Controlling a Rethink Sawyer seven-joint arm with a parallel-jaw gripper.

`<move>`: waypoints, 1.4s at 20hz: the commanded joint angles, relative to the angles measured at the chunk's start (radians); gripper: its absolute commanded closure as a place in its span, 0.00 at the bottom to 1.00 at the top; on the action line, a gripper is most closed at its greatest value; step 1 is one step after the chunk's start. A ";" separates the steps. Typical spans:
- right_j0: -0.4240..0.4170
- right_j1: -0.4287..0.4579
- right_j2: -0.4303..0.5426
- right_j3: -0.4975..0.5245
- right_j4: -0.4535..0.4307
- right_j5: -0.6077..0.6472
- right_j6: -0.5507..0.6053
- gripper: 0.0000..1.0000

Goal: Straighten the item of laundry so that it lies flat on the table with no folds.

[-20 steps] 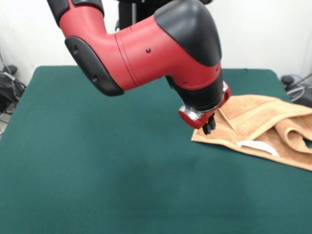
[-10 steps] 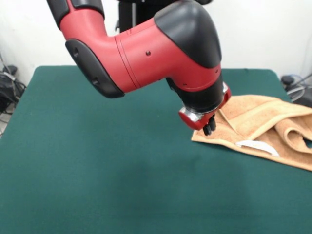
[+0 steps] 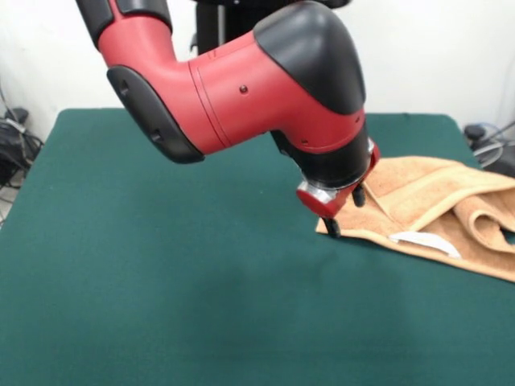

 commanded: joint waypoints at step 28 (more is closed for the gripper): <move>0.050 0.115 -0.064 -0.080 -0.008 0.186 -0.193 0.00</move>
